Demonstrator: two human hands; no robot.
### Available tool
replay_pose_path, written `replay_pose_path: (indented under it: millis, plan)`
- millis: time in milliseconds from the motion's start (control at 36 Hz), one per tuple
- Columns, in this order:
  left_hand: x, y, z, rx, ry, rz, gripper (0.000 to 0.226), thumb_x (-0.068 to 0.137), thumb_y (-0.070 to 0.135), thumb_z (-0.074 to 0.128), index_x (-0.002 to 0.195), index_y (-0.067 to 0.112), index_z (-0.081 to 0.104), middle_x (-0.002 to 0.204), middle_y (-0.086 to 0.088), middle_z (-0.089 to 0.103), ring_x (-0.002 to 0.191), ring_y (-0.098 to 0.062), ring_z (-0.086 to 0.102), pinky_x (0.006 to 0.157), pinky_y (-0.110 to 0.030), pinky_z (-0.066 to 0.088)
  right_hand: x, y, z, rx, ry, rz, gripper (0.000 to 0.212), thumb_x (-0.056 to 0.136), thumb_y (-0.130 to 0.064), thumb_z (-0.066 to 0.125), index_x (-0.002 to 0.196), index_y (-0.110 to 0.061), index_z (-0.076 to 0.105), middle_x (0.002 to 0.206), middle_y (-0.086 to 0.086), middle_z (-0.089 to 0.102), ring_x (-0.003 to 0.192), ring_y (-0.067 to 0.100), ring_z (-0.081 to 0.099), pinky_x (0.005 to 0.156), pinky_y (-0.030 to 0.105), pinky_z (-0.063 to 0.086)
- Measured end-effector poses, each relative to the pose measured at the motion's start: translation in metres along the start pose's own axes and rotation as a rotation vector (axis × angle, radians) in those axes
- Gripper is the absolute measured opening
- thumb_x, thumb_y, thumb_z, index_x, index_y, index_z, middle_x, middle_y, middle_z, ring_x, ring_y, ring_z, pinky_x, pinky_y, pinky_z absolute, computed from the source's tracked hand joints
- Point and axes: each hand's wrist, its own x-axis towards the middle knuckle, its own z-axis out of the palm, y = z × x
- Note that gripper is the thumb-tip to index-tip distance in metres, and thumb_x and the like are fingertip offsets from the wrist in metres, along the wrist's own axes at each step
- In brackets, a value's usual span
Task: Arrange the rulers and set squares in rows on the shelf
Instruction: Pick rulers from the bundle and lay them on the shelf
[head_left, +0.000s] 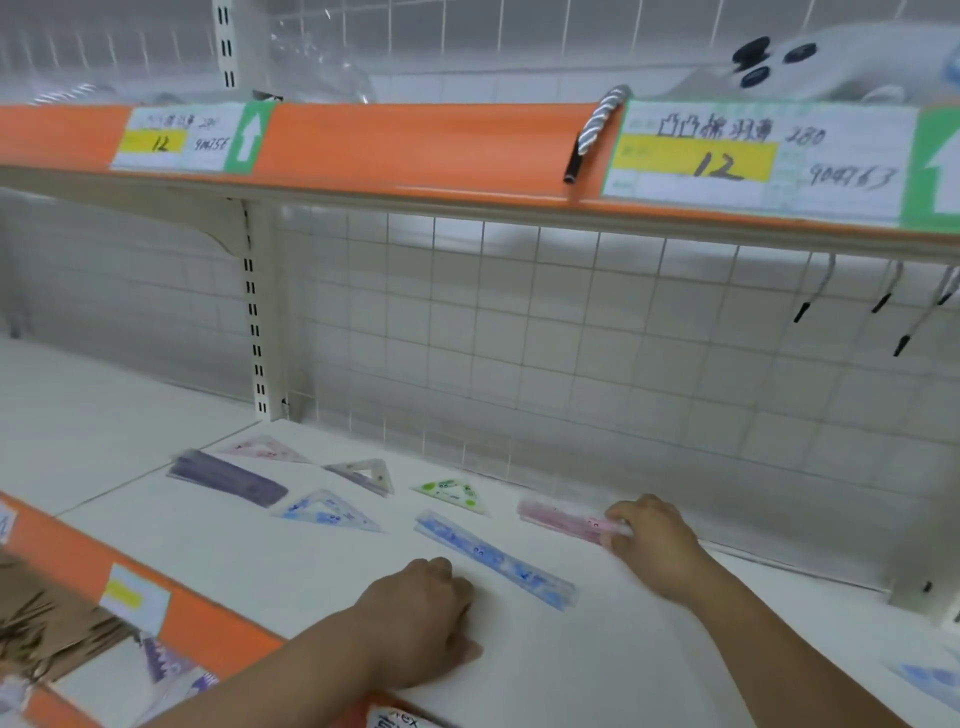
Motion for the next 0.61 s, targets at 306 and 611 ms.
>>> replay_pose_path:
  millis: [306,611]
  plan:
    - [-0.001,0.000,-0.002,0.021,-0.014,-0.042,0.043,0.092,0.050,0.050,0.118,0.016,0.053,0.122,-0.007,0.045,0.118,-0.024,0.044,0.093,-0.036,0.044,0.016,0.000,0.015,-0.047,-0.051,-0.003,0.032,0.093,-0.040,0.053,0.123,-0.032,0.057,0.121,0.002,0.051,0.119,0.022,0.046,0.099,0.030,0.038]
    - [0.002,0.000,-0.003,0.029,-0.030,-0.040,0.044,0.092,0.050,0.050,0.120,0.016,0.051,0.123,-0.007,0.045,0.118,-0.023,0.044,0.094,-0.037,0.044,0.020,0.002,0.014,-0.070,-0.079,0.020,0.040,0.094,-0.042,0.051,0.132,-0.028,0.050,0.128,0.002,0.047,0.122,0.021,0.044,0.102,0.032,0.034]
